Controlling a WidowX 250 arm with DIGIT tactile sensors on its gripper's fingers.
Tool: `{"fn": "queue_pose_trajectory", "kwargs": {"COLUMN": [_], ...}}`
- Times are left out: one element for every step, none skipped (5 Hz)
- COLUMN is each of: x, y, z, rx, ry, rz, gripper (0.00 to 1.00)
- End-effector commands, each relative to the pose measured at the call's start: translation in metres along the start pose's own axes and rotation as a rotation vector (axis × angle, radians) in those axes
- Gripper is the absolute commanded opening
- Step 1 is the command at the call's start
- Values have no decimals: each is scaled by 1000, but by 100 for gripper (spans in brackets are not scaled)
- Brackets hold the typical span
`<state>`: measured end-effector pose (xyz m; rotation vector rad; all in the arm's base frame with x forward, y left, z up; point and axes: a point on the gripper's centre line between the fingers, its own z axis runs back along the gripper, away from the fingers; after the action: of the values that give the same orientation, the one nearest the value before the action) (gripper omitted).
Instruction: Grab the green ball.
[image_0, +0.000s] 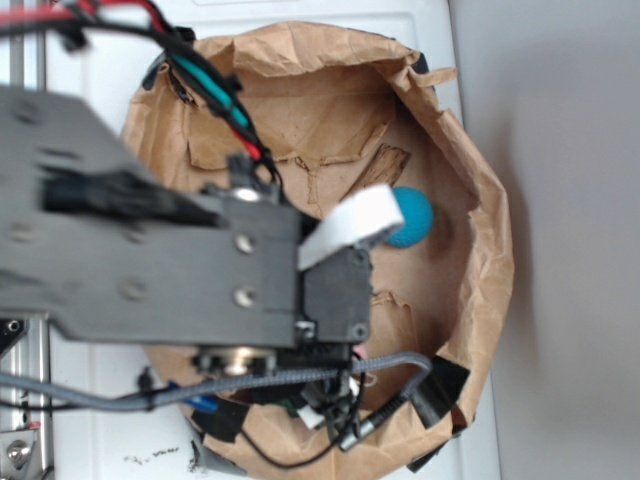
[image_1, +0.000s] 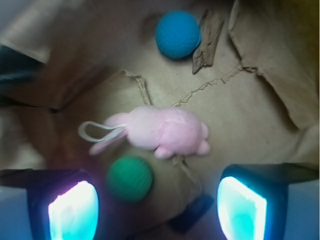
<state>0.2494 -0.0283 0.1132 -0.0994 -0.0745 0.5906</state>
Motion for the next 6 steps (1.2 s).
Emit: {"fn": "queue_pose_trajectory", "kwargs": {"x": [17, 10, 1, -10, -15, -19], "y": [20, 15, 6, -10, -21, -27], "z": [-12, -34, -34, -35, -35, -40], "rx": [-23, -19, -39, -39, -57, -157], "ry": [-63, -76, -30, 44, 64, 77], "rz": [19, 28, 53, 99, 127, 145], "gripper": [100, 100, 100, 100, 100, 100]}}
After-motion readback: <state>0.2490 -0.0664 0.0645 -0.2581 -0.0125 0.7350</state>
